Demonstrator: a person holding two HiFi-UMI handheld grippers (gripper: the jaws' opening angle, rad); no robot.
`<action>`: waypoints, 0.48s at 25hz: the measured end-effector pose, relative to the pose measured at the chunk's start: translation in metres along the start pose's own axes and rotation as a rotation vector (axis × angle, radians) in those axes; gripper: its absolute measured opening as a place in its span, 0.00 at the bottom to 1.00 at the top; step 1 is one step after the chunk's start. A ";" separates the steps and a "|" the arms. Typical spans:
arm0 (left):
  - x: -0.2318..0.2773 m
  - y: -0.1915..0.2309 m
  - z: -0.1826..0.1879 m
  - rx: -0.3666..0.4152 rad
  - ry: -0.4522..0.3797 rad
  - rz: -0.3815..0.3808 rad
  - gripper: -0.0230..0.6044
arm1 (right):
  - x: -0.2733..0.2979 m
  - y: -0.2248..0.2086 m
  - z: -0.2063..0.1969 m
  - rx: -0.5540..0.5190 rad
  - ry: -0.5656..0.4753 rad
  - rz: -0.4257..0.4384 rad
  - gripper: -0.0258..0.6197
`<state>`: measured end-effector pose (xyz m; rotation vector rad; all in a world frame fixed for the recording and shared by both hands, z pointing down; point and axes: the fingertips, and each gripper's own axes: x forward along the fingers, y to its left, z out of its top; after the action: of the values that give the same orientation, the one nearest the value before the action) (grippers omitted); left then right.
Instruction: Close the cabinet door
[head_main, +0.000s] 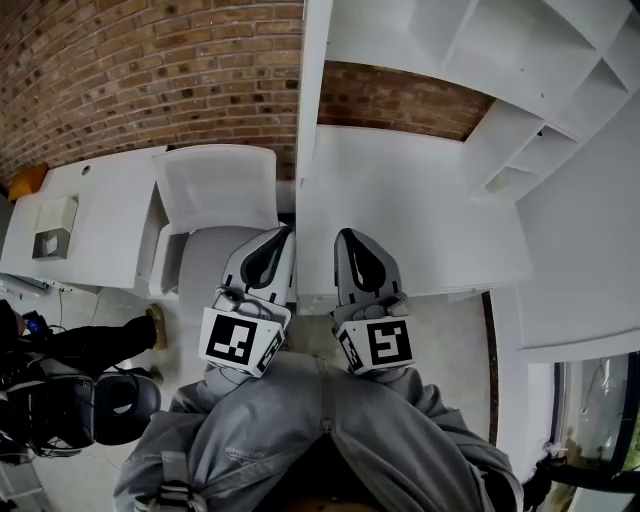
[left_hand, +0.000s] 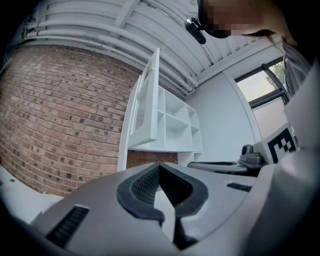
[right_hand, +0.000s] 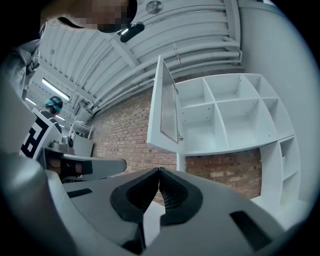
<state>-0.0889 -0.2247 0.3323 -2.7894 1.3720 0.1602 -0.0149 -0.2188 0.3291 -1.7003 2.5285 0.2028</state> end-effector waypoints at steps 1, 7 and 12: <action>0.003 0.002 0.001 0.002 -0.002 -0.009 0.04 | 0.004 0.000 0.001 -0.001 -0.003 -0.005 0.08; 0.010 0.015 0.003 0.014 -0.009 -0.059 0.04 | 0.022 0.007 0.005 -0.009 -0.023 -0.034 0.08; 0.014 0.025 0.003 0.019 -0.011 -0.089 0.04 | 0.026 0.007 0.003 0.001 -0.029 -0.082 0.08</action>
<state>-0.1005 -0.2506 0.3278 -2.8227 1.2380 0.1598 -0.0315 -0.2391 0.3228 -1.7827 2.4322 0.2188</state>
